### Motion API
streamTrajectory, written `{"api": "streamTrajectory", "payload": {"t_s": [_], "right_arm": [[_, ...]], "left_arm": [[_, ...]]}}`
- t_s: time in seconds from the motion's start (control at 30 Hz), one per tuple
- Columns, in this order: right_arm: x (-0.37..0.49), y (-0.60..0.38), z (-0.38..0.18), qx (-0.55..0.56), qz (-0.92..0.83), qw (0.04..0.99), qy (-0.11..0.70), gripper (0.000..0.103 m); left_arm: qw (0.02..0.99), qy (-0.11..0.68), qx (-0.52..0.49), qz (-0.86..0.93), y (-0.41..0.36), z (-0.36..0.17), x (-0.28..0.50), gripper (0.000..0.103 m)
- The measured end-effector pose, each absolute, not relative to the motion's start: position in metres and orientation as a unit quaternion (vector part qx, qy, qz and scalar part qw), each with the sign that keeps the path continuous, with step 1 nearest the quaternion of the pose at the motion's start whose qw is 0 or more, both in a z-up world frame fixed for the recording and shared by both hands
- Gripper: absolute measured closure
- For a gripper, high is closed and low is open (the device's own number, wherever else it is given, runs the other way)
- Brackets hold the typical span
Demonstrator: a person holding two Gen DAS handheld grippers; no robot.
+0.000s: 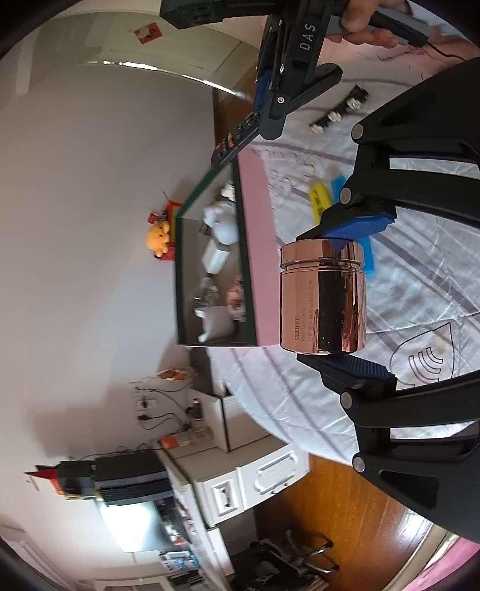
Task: Organize rigid objects
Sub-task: 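Carry the remote and canister into the pink box and open both tools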
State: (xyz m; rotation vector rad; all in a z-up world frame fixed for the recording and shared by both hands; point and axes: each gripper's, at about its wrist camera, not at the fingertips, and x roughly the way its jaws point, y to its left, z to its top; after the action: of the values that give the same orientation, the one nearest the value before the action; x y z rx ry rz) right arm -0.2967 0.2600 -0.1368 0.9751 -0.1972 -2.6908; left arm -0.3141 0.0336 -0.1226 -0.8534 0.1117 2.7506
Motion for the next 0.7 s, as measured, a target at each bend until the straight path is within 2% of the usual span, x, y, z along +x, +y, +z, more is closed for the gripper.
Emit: {"api": "streamTrajectory", "payload": {"t_s": [0.37,0.7], "right_arm": [[-0.277,0.265,-0.084,0.279,-0.944,0.165,-0.054,0.059],[-0.296,0.275,-0.073,0.264,-0.947,0.175,-0.051,0.059]], "left_arm": [[0.095,0.058,-0.232,0.966,0.035,-0.07,-0.3,0.048],[0.068,0.077,-0.215,0.971,0.038,-0.052,-0.321,0.048]]}}
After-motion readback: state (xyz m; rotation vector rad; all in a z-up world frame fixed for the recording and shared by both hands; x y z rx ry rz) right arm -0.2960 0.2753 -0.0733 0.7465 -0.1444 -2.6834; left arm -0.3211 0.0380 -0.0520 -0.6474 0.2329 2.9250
